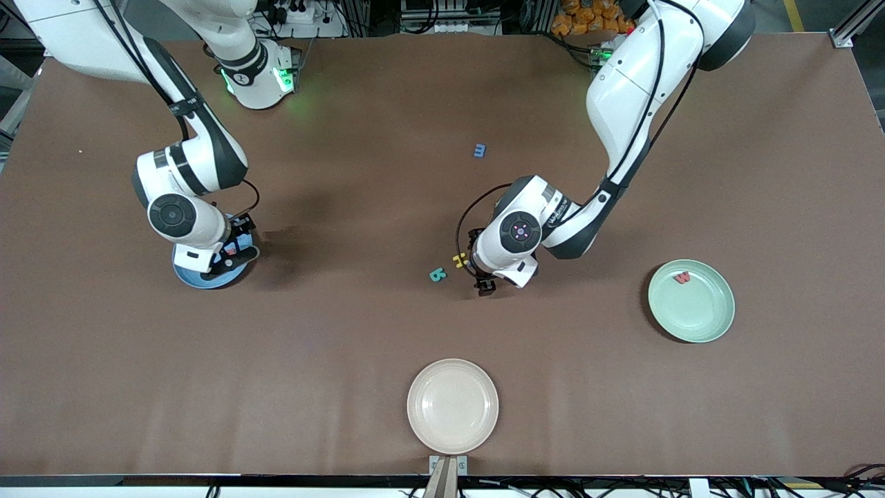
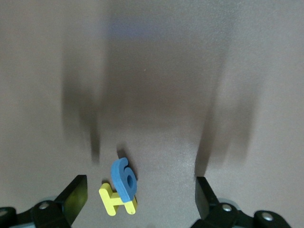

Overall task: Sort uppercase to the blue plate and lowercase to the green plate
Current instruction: 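Carry the blue N to the blue plate and open the right gripper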

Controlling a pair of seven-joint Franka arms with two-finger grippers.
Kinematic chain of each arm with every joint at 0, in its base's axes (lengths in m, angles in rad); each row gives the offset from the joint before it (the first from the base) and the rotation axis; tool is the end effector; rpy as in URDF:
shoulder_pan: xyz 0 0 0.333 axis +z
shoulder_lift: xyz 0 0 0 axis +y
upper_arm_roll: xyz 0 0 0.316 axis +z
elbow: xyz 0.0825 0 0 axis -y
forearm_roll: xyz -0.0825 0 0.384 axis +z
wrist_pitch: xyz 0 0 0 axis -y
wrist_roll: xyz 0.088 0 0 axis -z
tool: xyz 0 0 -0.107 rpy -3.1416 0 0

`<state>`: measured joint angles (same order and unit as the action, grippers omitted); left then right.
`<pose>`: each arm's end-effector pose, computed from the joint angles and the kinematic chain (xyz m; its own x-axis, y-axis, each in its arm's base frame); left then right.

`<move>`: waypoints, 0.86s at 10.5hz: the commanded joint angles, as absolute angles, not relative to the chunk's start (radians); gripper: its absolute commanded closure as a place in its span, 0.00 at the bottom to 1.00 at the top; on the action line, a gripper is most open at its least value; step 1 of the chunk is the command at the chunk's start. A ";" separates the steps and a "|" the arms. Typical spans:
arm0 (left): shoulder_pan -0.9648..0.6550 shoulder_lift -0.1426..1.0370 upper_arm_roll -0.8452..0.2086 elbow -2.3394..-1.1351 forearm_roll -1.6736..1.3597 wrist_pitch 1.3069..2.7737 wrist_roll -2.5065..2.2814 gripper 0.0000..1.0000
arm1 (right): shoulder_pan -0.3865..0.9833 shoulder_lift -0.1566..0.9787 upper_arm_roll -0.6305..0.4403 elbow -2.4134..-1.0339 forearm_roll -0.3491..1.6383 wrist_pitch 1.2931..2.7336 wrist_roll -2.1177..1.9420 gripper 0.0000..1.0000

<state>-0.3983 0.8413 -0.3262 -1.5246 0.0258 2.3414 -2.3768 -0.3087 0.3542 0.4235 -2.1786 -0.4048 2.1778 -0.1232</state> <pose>0.5548 -0.4418 0.1801 -0.1776 0.9714 -0.1576 0.9760 0.1533 -0.1548 0.5233 0.0495 0.2180 0.8258 0.4630 -0.3222 0.5064 -0.8601 0.0620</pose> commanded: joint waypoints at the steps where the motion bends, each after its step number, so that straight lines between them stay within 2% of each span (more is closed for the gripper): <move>1: -0.411 0.845 -0.316 -1.513 0.009 2.349 -2.387 0.00 | -0.302 0.318 0.430 -2.207 -0.335 2.186 -0.129 0.13; 4: -0.413 0.850 -0.316 -1.517 0.011 2.361 -2.387 0.00 | -0.207 0.314 0.445 -2.181 -0.219 2.197 -0.015 0.13; 6: -0.413 0.851 -0.316 -1.517 0.012 2.362 -2.387 0.00 | -0.157 0.314 0.507 -2.145 -0.158 2.221 0.124 0.09; 9: -0.428 0.856 -0.304 -1.522 0.012 2.381 -2.388 0.00 | -0.068 0.308 0.534 -2.137 -0.149 2.386 0.384 0.07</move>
<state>-0.4021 0.8498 -0.3234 -1.5250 0.0258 2.3557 -2.3768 -0.1021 0.3343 0.5330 -2.1282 -0.1707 2.3356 0.2722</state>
